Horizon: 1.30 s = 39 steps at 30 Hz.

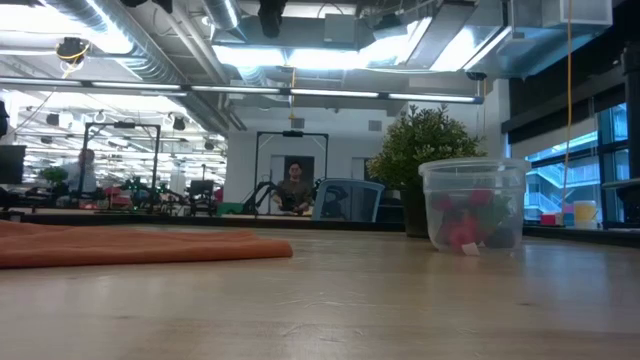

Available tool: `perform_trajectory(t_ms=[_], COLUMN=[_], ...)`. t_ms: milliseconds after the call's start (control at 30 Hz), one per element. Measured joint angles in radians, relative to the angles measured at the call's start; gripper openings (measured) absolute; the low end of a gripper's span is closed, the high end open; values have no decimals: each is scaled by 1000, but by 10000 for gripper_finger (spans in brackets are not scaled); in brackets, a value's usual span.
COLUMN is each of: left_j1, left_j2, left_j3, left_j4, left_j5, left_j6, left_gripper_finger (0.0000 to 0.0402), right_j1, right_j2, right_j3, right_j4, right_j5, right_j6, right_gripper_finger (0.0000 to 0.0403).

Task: Pick and placing Produce into tupperware
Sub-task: Put the red raspberry into the transparent container

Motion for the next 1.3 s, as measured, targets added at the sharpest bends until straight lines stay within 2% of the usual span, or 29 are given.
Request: perform_trajectory(t_ms=[233,467,667,1300], left_j1=[5,6,6,6], left_j2=[0,0,0,0], left_j3=[0,0,0,0], left_j4=[-3,-3,-3,42], left_j5=[-13,-96,-99,-105], left_j6=[0,0,-25,20], left_gripper_finger=[251,251,247,100], right_j1=[3,3,3,3], right_j2=[0,0,0,-3], right_j3=[0,0,0,0], right_j4=[0,0,0,4], right_j5=[-1,-1,-1,-2], right_j6=[0,0,0,0], right_gripper_finger=[58,58,58,58])
